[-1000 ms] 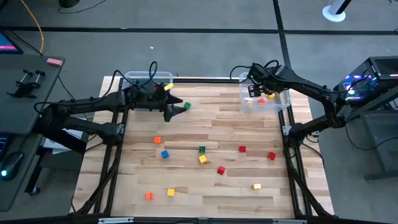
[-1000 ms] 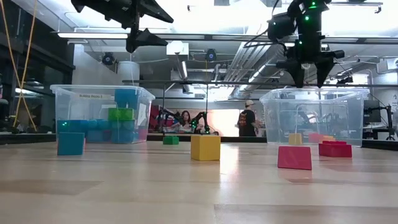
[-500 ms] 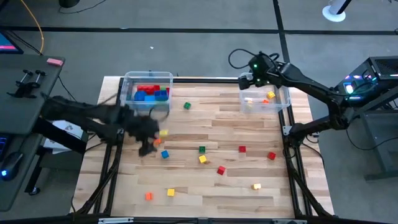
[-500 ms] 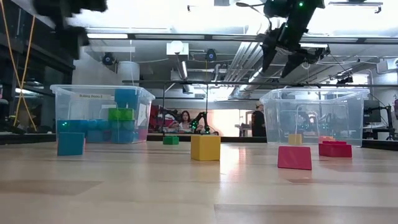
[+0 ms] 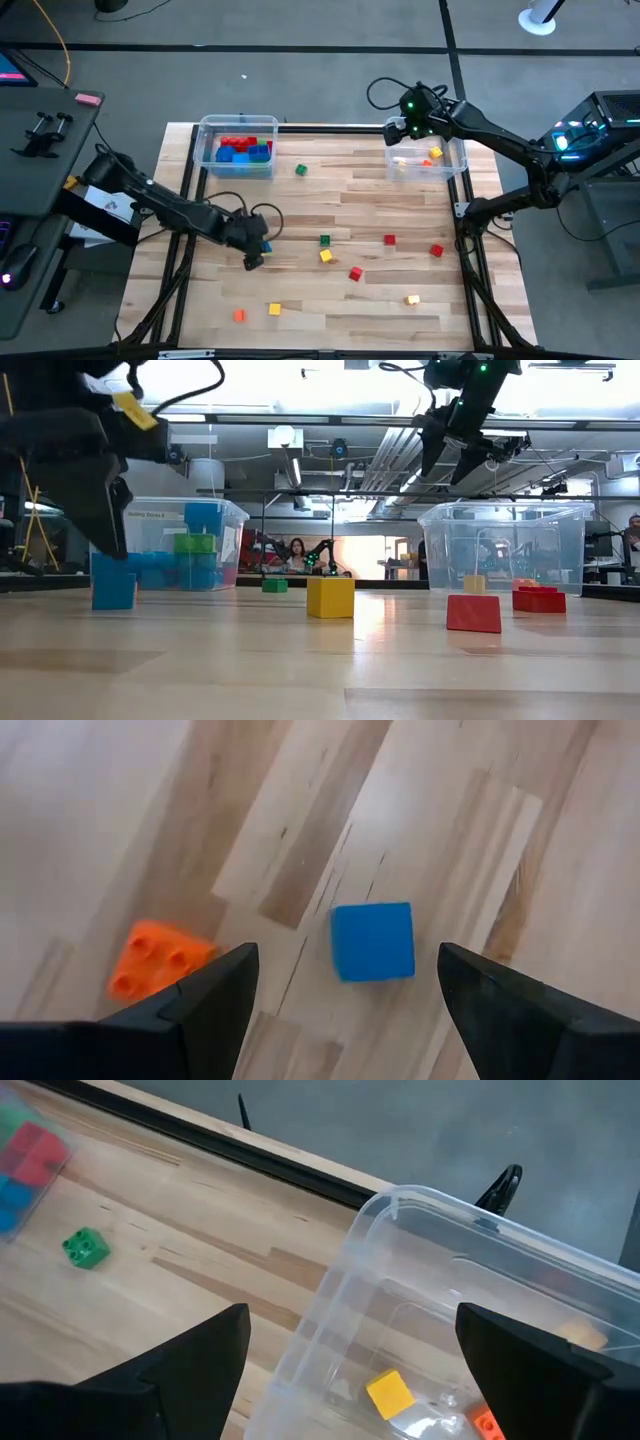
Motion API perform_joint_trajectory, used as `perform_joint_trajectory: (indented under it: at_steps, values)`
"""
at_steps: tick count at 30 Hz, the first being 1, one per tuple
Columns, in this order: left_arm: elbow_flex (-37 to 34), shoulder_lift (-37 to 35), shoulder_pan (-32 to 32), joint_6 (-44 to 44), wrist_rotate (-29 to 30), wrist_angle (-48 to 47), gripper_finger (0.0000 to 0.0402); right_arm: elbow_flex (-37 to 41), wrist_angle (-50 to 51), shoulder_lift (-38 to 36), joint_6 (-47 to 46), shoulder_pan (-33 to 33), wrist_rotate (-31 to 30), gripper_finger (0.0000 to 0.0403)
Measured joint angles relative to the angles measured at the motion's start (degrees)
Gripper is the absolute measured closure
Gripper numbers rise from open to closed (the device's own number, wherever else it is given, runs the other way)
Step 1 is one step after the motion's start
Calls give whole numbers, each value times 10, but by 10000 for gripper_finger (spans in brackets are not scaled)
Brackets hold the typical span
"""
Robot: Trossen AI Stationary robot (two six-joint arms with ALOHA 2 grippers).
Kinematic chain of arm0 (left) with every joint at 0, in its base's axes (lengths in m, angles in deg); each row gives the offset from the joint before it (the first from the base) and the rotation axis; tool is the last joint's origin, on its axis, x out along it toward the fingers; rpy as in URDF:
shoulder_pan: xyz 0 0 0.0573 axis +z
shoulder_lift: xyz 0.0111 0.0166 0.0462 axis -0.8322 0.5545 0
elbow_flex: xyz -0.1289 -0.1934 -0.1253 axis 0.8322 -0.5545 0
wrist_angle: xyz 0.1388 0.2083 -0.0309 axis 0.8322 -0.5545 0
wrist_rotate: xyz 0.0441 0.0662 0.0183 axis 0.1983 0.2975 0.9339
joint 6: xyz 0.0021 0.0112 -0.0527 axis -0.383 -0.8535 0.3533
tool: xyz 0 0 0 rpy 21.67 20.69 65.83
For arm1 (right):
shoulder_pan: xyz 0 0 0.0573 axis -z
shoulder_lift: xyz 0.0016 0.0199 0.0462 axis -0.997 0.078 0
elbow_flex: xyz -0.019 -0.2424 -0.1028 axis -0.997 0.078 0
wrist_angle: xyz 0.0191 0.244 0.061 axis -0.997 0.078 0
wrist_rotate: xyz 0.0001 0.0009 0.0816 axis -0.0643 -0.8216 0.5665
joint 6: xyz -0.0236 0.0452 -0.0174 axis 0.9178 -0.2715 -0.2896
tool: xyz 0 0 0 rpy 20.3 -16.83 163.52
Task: Sort blocks by size
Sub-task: Put the small block into the right transparent bin
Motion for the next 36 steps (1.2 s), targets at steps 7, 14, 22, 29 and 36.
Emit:
perform_joint_trajectory:
  at_steps: [7,14,22,29,36]
  values:
    - [1,70,0,-44,-27,76,106,0,0,0,5,0,0,53]
    - [3,128,4,-6,-42,61,125,0,1,0,16,0,3,53]
    - [0,98,19,41,-21,78,304,0,-4,-1,24,0,30,53]
    - [24,54,108,-59,3,108,309,0,-97,-66,-28,-17,211,52]
    - [127,58,273,-316,-34,251,309,0,-251,-169,-99,-85,202,52]
